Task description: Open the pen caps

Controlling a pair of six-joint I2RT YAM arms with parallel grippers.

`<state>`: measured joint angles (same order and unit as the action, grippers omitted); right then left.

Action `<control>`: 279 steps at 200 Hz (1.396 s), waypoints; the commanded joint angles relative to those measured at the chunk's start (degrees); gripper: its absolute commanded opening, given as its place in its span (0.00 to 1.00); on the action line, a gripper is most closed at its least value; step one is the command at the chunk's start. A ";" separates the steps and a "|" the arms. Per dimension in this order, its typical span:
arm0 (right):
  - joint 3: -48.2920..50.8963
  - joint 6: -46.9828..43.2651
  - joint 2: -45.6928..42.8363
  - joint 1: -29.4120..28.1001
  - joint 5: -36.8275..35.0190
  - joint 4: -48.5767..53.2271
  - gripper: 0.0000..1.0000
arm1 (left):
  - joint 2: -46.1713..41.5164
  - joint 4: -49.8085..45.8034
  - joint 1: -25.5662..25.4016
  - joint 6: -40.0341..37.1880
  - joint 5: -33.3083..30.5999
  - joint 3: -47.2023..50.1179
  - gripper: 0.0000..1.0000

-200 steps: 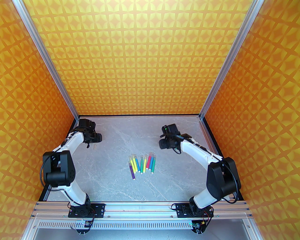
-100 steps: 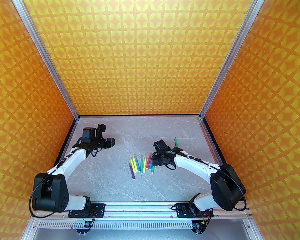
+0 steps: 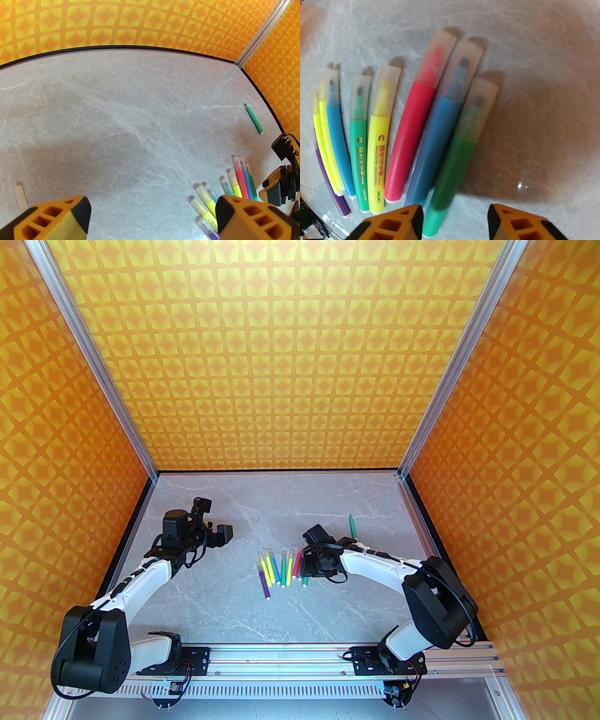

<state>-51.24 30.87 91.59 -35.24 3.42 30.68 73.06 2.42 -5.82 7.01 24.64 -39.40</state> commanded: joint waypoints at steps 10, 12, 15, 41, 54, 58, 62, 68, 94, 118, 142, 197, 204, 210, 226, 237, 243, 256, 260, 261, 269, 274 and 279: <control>0.87 2.44 1.09 -0.31 1.65 -2.02 0.47 | -1.50 2.22 -0.46 -0.96 0.88 0.70 0.96; 0.92 2.48 1.11 -0.33 1.66 -2.02 0.47 | -1.55 2.24 -0.43 -0.95 0.90 0.68 0.96; 0.96 2.53 1.20 -0.27 1.55 -1.96 0.47 | -1.66 2.32 -0.44 -0.88 0.93 0.72 0.96; 0.89 2.46 2.22 -0.35 -0.08 -0.73 0.44 | -2.68 3.27 -0.48 0.49 0.93 0.90 0.97; 0.50 2.31 3.11 -0.36 -0.69 -0.09 0.43 | -3.11 3.48 -0.55 0.75 0.89 0.88 0.97; 0.41 2.18 3.42 -0.38 -0.74 0.07 0.42 | -3.25 3.42 -0.49 0.79 0.93 0.90 0.97; 0.31 2.10 3.69 -0.40 -0.93 0.29 0.42 | -3.49 3.39 -0.57 0.82 0.93 0.91 0.97; 0.02 2.08 4.08 -0.44 -1.12 0.56 0.42 | -3.74 3.33 -0.56 0.82 0.93 0.99 0.97; -1.03 1.52 5.58 -0.43 -1.97 2.16 0.39 | -4.58 3.57 -0.54 0.82 0.93 1.51 0.97; -2.22 0.61 6.80 -0.44 -3.08 4.69 0.36 | -5.00 3.48 -0.57 0.90 0.93 1.74 0.97; -4.55 -0.80 8.28 -0.44 -5.26 8.31 0.33 | -5.63 3.42 -0.56 0.91 0.93 1.74 0.97; -8.92 -1.81 13.67 -0.48 -9.32 12.13 0.28 | -7.07 2.35 -0.59 0.64 0.91 1.73 0.97; -9.03 -1.71 14.18 -0.44 -9.37 12.13 0.26 | -7.34 2.33 -0.59 0.64 0.93 1.86 0.97; -9.28 -1.63 14.68 -0.49 -9.58 12.28 0.26 | -7.48 2.39 -0.59 0.62 0.93 1.86 0.97; -10.08 -1.51 15.83 -0.59 -11.12 13.18 0.23 | -7.67 2.27 -0.59 0.59 0.93 1.85 0.97; -11.03 -1.44 16.81 -0.92 -12.80 14.23 0.23 | -7.59 2.34 -0.57 0.64 0.91 1.86 0.97; -11.53 -1.34 17.36 -1.06 -13.40 14.82 0.23 | -7.50 2.33 -0.59 0.60 0.93 1.82 0.97; -12.04 -1.03 18.46 -1.14 -13.62 15.08 0.23 | -7.33 2.24 -0.53 0.64 0.93 1.91 0.97; -12.04 -0.93 18.64 -1.14 -13.54 14.85 0.22 | -7.27 2.25 -0.59 0.56 0.93 1.88 0.97; -12.04 -0.87 18.63 -1.14 -13.53 14.81 0.22 | -7.29 2.25 -0.59 0.51 0.93 1.92 0.97; -11.79 -0.41 19.00 -1.23 -13.24 14.13 0.22 | -7.26 2.20 -0.59 0.54 0.93 1.87 0.97; -11.66 -0.15 19.14 -1.23 -12.98 13.66 0.22 | -7.22 2.07 -0.59 0.48 0.93 1.87 0.97; -11.49 0.06 19.25 -1.23 -12.60 13.22 0.22 | -7.34 1.92 -0.59 0.47 0.93 1.75 0.97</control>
<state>-65.30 29.98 105.41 -37.23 -3.11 47.16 66.24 4.93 -6.02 7.31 24.64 -38.28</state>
